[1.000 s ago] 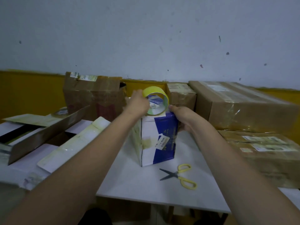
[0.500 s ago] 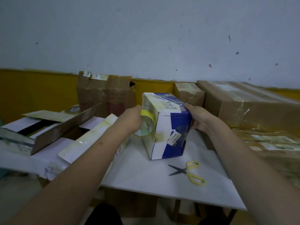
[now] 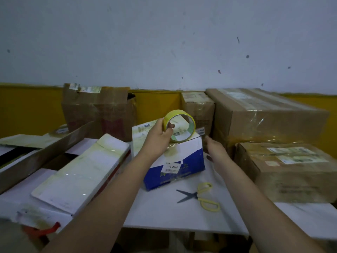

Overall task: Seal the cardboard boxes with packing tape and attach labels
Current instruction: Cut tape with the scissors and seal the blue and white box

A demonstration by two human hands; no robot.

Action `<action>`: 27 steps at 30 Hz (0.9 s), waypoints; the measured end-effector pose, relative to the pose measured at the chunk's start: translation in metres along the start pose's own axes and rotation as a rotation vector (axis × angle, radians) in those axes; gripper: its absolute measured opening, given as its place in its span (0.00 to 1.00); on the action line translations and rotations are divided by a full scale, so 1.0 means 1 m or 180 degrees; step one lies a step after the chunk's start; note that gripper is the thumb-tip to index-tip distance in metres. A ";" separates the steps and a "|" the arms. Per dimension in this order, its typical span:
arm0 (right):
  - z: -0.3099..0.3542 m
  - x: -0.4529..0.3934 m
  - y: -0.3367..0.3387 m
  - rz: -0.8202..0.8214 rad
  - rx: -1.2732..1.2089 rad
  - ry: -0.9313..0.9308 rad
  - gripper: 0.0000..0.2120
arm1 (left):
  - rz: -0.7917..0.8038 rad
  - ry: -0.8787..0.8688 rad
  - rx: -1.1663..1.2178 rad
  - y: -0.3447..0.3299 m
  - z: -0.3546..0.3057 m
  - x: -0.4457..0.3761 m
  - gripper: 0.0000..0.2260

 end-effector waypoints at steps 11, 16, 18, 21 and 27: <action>0.016 0.005 -0.009 0.0492 0.0443 0.0502 0.17 | 0.0447 0.0274 -0.0179 -0.033 -0.003 -0.032 0.11; 0.018 -0.006 -0.012 0.0313 0.1014 0.0703 0.20 | 0.0506 -0.0387 -0.1027 0.000 -0.012 -0.039 0.11; 0.020 -0.003 -0.010 0.0246 0.1022 0.0891 0.22 | 0.0327 -0.0626 -0.1095 0.002 -0.004 -0.032 0.11; 0.010 0.026 0.011 -0.0150 0.1608 0.1482 0.23 | -0.0008 -0.0801 -0.0901 -0.001 0.005 -0.026 0.14; -0.061 0.074 0.037 0.1093 0.3674 0.2130 0.22 | 0.0160 -0.0708 -0.0521 -0.002 0.010 -0.030 0.17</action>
Point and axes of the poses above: each hand's wrist, its own x-axis away from the middle knuckle, its own y-axis out of the back of the hand, z = x × y, the point moved 6 cm from there along -x, towards the middle knuckle, and after that the axes turned 1 degree about y, right-handed, at the moved point
